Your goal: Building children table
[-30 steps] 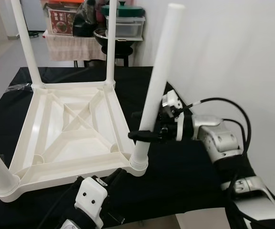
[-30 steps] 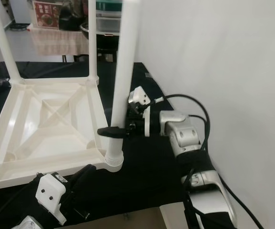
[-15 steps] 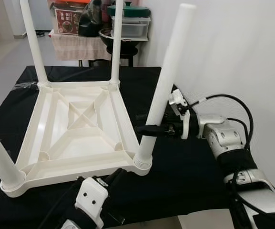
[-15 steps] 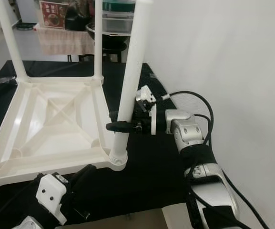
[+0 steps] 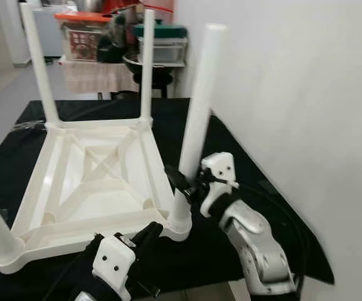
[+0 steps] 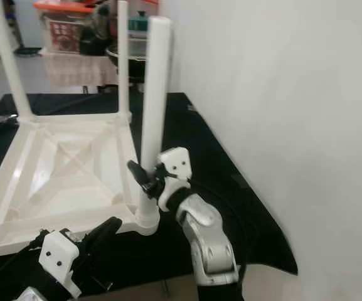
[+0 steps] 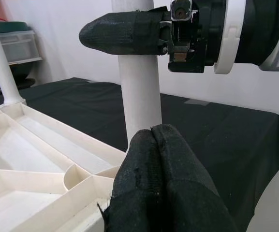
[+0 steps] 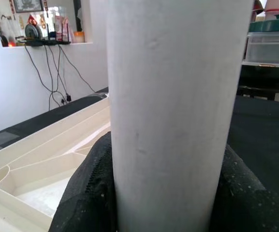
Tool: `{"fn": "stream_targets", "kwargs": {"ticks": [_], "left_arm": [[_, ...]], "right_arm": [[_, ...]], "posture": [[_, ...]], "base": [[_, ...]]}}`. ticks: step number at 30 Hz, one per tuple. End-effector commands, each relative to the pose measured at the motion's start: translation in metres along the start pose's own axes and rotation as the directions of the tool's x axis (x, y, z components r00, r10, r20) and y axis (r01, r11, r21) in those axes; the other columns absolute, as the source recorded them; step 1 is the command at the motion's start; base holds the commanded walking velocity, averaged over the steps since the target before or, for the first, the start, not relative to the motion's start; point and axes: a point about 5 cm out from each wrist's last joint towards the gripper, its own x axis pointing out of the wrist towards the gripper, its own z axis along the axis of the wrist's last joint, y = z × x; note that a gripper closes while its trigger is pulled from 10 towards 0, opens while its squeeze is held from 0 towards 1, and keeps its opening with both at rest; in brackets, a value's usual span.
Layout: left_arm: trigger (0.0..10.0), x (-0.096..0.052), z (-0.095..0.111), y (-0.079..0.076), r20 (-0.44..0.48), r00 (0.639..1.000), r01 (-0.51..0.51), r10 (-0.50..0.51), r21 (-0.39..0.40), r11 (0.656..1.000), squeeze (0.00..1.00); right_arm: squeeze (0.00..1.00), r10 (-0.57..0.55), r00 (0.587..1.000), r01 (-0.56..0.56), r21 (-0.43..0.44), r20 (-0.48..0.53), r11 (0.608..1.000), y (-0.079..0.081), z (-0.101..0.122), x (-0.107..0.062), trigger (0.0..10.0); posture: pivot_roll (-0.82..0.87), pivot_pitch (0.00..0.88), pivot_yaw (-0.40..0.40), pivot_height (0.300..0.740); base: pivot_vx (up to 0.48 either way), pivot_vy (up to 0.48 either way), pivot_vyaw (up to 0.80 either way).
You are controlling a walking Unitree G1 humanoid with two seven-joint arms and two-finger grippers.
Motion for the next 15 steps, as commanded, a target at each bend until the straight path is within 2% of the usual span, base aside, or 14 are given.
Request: {"fn": "stream_targets", "kwargs": {"ticks": [1, 4, 5, 6, 8, 9, 11, 13, 14, 15], "left_arm": [[10.0, -0.001, -0.004, -0.001, -0.015, 1.000, 0.004, -0.004, -0.005, 1.000, 0.00], [10.0, -0.002, -0.006, -0.001, -0.021, 1.000, -0.003, 0.003, -0.001, 1.000, 0.00], [10.0, -0.003, -0.007, -0.001, -0.023, 1.000, -0.004, 0.004, -0.001, 1.000, 0.00], [10.0, -0.003, -0.008, 0.000, -0.027, 1.000, -0.003, 0.003, -0.001, 1.000, 0.00], [10.0, -0.003, -0.010, 0.000, -0.031, 1.000, -0.001, 0.001, -0.002, 1.000, 0.00], [10.0, -0.004, -0.011, 0.000, -0.034, 0.999, 0.001, -0.001, -0.003, 1.000, 0.00], [10.0, -0.004, -0.012, 0.000, -0.035, 0.999, 0.003, -0.003, -0.004, 1.000, 0.00], [10.0, 0.000, -0.016, 0.001, -0.042, 0.999, 0.007, -0.008, -0.005, 1.000, 0.00], [10.0, 0.000, -0.016, 0.001, -0.042, 0.999, 0.007, -0.008, -0.005, 1.000, 0.00], [10.0, 0.002, -0.016, 0.002, -0.043, 0.999, 0.008, -0.008, -0.004, 1.000, 0.00]], "right_arm": [[0.00, -0.001, 0.986, 0.007, 0.033, -0.168, 0.999, 0.004, -0.033, -0.004, 0.0], [0.00, -0.035, 0.977, 0.042, 0.030, -0.209, 0.999, 0.008, -0.038, -0.008, 0.0], [0.00, -0.056, 0.975, 0.064, 0.026, -0.216, 0.998, 0.010, -0.038, -0.010, 2.9], [0.80, -0.009, 0.975, 0.021, 0.051, -0.223, 0.999, 0.012, -0.039, -0.010, 10.0], [0.80, 0.048, 0.972, -0.031, 0.078, -0.232, 0.996, 0.015, -0.038, -0.011, 10.0], [1.00, 0.075, 0.974, -0.055, 0.094, -0.216, 0.994, 0.015, -0.036, -0.009, 10.0], [1.00, 0.085, 0.975, -0.065, 0.100, -0.203, 0.993, 0.014, -0.034, -0.008, 10.0], [1.00, 0.218, 0.965, -0.215, 0.041, -0.143, 0.976, -0.014, -0.019, 0.002, 10.0], [1.00, 0.218, 0.965, -0.215, 0.041, -0.143, 0.976, -0.014, -0.019, 0.002, 10.0], [1.00, 0.287, 0.949, -0.289, 0.002, -0.128, 0.957, -0.028, -0.009, 0.005, 10.0]], "posture": [[0.03, 0.021, -0.097, 0.740], [0.03, 0.009, -0.095, 0.740], [0.03, 0.000, -0.093, 0.740], [0.02, 0.000, -0.088, 0.740], [0.02, 0.000, -0.088, 0.740], [0.02, 0.000, -0.084, 0.740], [0.02, 0.000, -0.084, 0.740], [0.02, 0.000, -0.080, 0.740], [0.02, 0.000, -0.080, 0.740], [0.02, 0.000, -0.081, 0.740]], "base": [[0.000, 0.000, 0.00], [0.000, 0.000, 0.00], [0.000, 0.000, 0.00], [0.000, 0.000, 0.00], [0.000, 0.000, 0.00], [0.000, 0.000, 0.00], [0.000, 0.000, 0.00], [0.000, 0.000, 0.00], [0.000, 0.000, 0.00], [0.000, 0.000, 0.00]]}}
